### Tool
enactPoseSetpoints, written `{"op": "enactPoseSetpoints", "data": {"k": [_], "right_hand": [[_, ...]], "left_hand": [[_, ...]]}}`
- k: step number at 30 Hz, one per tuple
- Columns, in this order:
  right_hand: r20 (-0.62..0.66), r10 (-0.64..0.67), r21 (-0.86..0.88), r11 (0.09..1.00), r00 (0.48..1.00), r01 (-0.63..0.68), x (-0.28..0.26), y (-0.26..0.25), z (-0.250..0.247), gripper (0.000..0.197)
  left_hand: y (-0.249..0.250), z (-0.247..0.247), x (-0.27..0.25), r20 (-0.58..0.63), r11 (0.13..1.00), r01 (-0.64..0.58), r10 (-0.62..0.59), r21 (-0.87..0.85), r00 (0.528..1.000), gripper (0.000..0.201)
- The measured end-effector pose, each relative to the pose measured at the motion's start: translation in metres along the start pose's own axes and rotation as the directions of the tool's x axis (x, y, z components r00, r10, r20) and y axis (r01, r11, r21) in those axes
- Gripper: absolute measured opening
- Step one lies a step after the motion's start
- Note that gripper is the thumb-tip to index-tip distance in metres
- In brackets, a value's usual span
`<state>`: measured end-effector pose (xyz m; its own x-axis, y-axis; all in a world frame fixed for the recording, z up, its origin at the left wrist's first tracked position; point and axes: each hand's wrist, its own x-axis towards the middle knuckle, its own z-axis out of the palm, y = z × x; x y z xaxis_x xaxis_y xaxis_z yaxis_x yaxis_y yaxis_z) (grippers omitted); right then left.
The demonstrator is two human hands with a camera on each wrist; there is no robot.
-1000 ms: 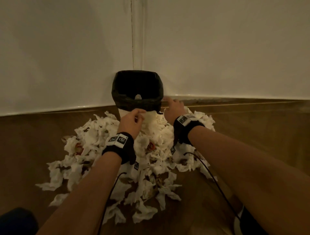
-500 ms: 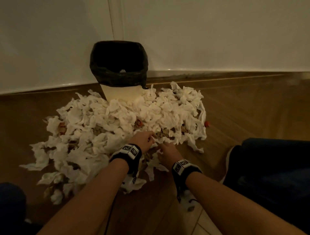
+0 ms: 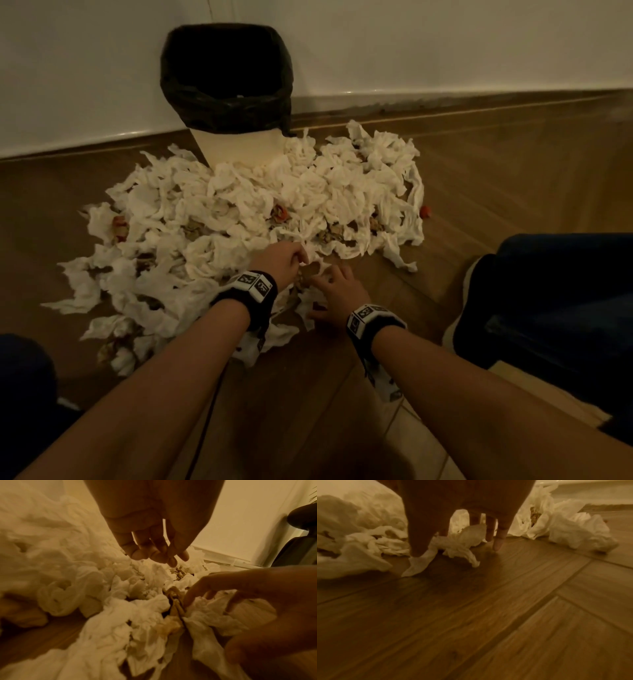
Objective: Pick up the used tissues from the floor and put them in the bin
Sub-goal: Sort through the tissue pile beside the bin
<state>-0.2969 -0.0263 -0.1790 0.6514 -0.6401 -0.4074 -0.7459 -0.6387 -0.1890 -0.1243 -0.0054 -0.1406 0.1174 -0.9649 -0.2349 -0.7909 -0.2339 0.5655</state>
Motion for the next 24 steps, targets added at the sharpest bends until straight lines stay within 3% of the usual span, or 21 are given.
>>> {"op": "enactPoseSetpoints", "data": {"k": [3,6,10,12,14,17,19,21,24], "right_hand": [[-0.065,0.017,0.050,0.999,0.998,-0.014,-0.002,-0.004,0.007,0.052],[-0.090,0.062,0.261,0.965,0.994,-0.036,-0.001,-0.001,0.009,0.035],[0.000,0.298,0.446,0.854,0.955,-0.266,0.002,0.012,-0.001,0.034],[0.093,0.416,0.630,0.679,0.905,-0.377,0.006,0.016,-0.007,0.034],[0.217,0.466,0.823,0.385,0.858,-0.417,0.009,0.018,-0.012,0.032],[0.368,0.462,0.917,-0.035,0.807,-0.398,0.008,0.023,-0.014,0.030],[0.430,0.457,0.900,-0.144,0.779,-0.412,0.007,0.027,-0.017,0.024],[0.478,0.456,0.874,-0.161,0.751,-0.458,0.002,0.030,-0.018,0.021],[0.496,0.468,0.866,-0.201,0.732,-0.458,-0.003,0.032,-0.020,0.020]], "left_hand": [[-0.007,0.000,-0.001,-0.010,1.000,0.014,-0.014,0.019,1.000,0.024],[-0.011,0.001,-0.003,-0.011,1.000,0.011,-0.011,0.024,1.000,0.023],[-0.007,0.004,-0.009,0.006,1.000,-0.002,0.002,0.021,1.000,0.023],[-0.005,0.006,-0.012,0.001,0.999,-0.023,0.023,0.031,1.000,0.024],[-0.003,0.008,-0.014,0.014,0.999,-0.041,0.040,0.035,0.999,0.026],[0.000,0.013,-0.018,0.046,0.993,-0.081,0.078,0.084,0.996,0.027],[0.000,0.017,-0.020,0.079,0.972,-0.132,0.119,0.194,0.990,0.029],[-0.002,0.022,-0.020,0.146,0.920,-0.194,0.152,0.341,0.978,0.035],[-0.005,0.028,-0.017,0.278,0.854,-0.232,0.107,0.466,0.955,0.045]]}}
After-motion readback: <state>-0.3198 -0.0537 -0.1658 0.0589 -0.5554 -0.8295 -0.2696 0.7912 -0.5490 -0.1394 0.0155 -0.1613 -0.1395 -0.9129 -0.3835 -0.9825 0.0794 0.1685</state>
